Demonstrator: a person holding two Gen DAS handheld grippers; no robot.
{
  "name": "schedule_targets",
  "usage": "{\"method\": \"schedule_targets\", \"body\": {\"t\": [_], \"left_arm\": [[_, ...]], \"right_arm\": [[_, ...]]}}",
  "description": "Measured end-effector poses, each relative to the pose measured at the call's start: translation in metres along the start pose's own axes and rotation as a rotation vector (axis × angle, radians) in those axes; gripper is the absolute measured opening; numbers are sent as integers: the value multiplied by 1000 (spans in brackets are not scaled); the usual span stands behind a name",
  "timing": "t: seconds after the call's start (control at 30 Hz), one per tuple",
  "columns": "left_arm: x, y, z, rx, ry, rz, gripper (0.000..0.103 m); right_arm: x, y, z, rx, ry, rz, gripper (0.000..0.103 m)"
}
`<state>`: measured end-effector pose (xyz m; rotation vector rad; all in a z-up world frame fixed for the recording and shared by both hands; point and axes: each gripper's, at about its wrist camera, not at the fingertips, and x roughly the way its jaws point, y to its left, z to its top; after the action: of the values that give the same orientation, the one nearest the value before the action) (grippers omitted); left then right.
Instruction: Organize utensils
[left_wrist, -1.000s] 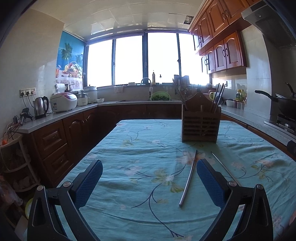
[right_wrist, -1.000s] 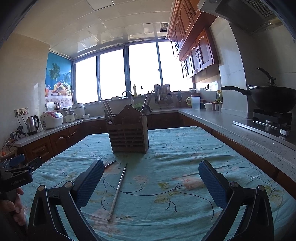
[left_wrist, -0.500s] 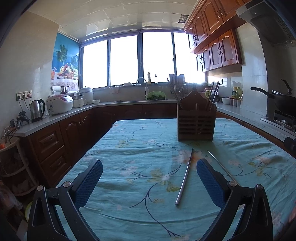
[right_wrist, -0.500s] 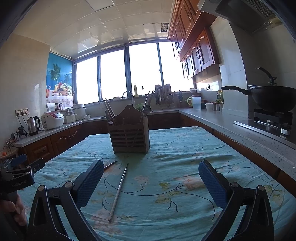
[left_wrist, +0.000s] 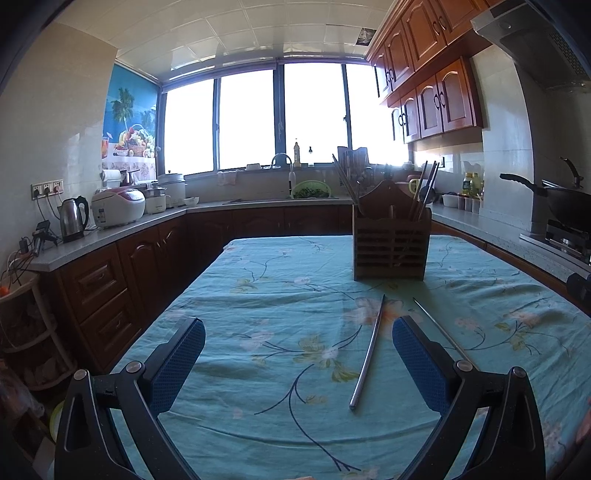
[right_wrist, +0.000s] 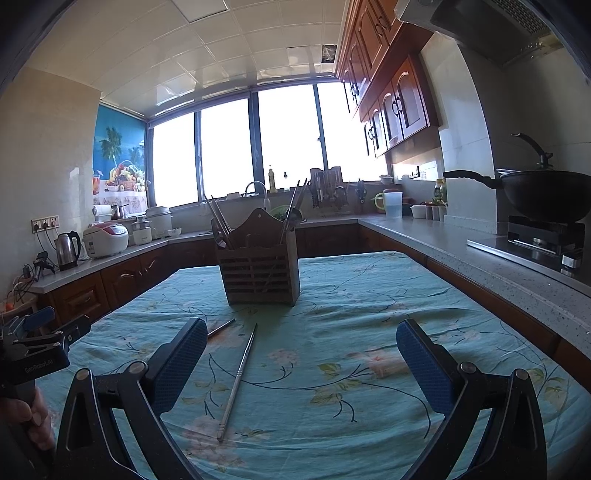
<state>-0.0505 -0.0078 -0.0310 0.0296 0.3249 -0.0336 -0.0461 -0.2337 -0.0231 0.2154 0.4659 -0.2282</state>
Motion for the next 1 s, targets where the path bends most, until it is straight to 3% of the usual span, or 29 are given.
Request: {"method": "schedule_targets", "body": {"t": [1.0], "left_arm": [[-4,-8,1,7,5,-6,102]], "right_arm": [[0,1,0,3,-6,1,103]]}}
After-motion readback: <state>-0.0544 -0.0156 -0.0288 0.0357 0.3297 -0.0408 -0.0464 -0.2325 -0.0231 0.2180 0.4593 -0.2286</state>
